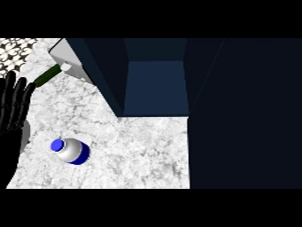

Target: Pick up the bottled water, place it into the cabinet and close the cabinet

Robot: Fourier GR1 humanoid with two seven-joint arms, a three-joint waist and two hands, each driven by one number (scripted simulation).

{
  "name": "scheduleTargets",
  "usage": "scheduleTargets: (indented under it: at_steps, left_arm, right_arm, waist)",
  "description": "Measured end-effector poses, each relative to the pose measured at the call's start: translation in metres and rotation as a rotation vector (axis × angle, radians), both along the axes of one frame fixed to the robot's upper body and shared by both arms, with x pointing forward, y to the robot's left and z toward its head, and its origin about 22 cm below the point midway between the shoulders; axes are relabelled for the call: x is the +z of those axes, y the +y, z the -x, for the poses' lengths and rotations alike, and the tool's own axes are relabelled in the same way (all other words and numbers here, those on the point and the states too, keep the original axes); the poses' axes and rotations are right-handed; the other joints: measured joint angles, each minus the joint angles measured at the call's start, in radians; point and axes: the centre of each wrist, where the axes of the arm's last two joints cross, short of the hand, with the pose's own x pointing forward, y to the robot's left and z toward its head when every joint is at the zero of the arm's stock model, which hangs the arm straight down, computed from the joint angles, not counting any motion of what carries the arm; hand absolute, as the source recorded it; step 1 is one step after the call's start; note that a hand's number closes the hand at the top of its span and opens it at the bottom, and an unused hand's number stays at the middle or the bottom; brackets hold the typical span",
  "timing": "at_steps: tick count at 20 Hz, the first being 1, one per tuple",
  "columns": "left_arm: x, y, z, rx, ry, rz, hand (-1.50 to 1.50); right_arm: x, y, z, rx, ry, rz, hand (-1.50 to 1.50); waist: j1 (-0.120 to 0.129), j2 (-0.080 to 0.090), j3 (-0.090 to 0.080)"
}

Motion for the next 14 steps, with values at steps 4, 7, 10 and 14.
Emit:
scheduleTargets:
  at_steps: [4,7,10,14]
  left_arm:
    - [0.004,0.000,0.011,-0.178,0.001,0.019,-1.50]
    - [-0.003,-0.006,0.021,-0.383,0.062,0.063,-1.50]
    - [-0.015,-0.010,0.035,-0.538,0.205,0.128,-1.50]
    - [-0.006,0.005,0.060,-0.647,0.299,0.178,-1.50]
  right_arm:
    - [0.001,0.000,0.012,0.001,0.013,0.000,-1.50]
    - [-0.004,0.001,0.019,0.045,0.062,-0.021,-1.50]
    - [-0.008,0.009,0.028,0.142,0.141,-0.076,-1.50]
    - [-0.003,0.002,0.050,0.204,0.188,-0.111,-1.50]
  waist:
    - [0.003,0.005,-0.005]
    - [0.004,0.007,-0.006]
    - [0.008,0.007,-0.007]
    - [0.009,0.006,-0.007]
